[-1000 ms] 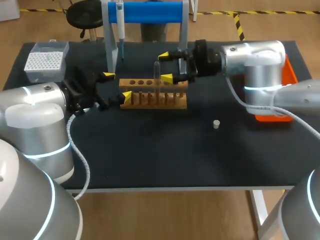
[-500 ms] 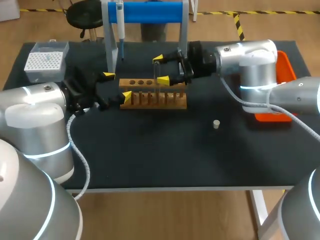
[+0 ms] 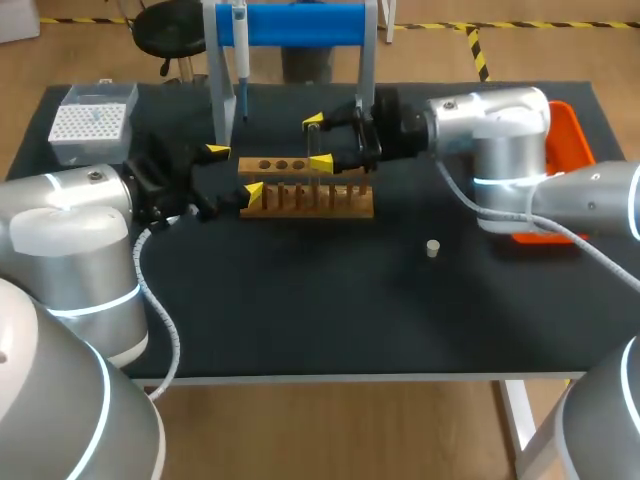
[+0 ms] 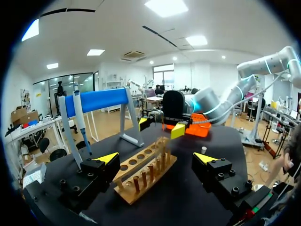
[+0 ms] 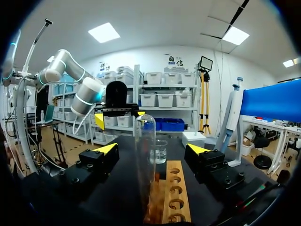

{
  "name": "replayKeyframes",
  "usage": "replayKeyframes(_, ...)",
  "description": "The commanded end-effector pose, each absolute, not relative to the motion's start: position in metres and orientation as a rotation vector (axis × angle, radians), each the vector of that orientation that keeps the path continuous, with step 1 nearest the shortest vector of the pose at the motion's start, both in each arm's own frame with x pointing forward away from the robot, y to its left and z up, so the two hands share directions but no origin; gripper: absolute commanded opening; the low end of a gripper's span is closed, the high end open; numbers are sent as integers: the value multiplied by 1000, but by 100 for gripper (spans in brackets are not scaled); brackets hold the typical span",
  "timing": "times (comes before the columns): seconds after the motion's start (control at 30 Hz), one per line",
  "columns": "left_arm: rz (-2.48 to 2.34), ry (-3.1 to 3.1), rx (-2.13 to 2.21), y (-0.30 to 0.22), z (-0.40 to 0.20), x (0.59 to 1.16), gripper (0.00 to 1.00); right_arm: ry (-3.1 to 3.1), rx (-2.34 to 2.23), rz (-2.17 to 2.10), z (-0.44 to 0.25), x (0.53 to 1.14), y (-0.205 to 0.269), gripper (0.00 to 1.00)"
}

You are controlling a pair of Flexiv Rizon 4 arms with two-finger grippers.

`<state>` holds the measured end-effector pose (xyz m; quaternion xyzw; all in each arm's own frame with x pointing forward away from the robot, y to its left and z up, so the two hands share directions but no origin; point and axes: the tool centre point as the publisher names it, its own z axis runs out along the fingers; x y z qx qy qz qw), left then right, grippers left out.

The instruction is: Invert the test tube, pick up the pipette, mount the tip to pipette, aspirate from beaker and dispense into the tube, eject the tip, return the pipette, and cap with the stopper.

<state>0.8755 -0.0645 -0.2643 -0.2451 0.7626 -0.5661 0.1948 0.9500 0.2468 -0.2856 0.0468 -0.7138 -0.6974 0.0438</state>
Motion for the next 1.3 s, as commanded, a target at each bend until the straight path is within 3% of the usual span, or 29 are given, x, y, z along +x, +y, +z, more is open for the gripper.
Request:
replayKeyframes(0.03, -1584, 2131, -690, -66, -265, 874, 100, -2190, 122, -2147, -286, 945, 249, 90)
replayKeyframes(0.27, -1584, 2131, -690, -66, -265, 874, 100, -2191, 99, -2160, -285, 945, 252, 78)
replayKeyframes(0.37, -1584, 2131, -690, -66, -265, 874, 100, -2189, 88, -2166, -284, 945, 253, 68)
replayKeyframes(0.43, -1584, 2131, -690, -66, -265, 874, 100, -2187, 83, -2169, -284, 946, 254, 54)
replayKeyframes(0.6, -1584, 2131, -690, -66, -265, 874, 100, -2190, 78, -2169, -284, 945, 254, 44)
replayKeyframes(0.63, -1584, 2131, -690, -66, -265, 874, 100, -2191, 78, -2168, -284, 945, 254, 39)
replayKeyframes(0.67, -1584, 2131, -690, -66, -265, 874, 100, -2193, 78, -2167, -284, 945, 254, 27)
replayKeyframes(0.7, -1584, 2131, -690, -66, -265, 874, 100, -2194, 78, -2167, -284, 945, 254, 21)
replayKeyframes(0.73, -1584, 2131, -690, -66, -265, 874, 100, -2194, 76, -2166, -284, 945, 254, 6)
replayKeyframes(0.77, -1584, 2131, -690, -66, -265, 874, 100, -2195, 76, -2165, -284, 945, 254, 0)
replayKeyframes(1.3, -1584, 2131, -690, -66, -265, 874, 100, -2201, 74, -2148, -273, 942, 253, 0)
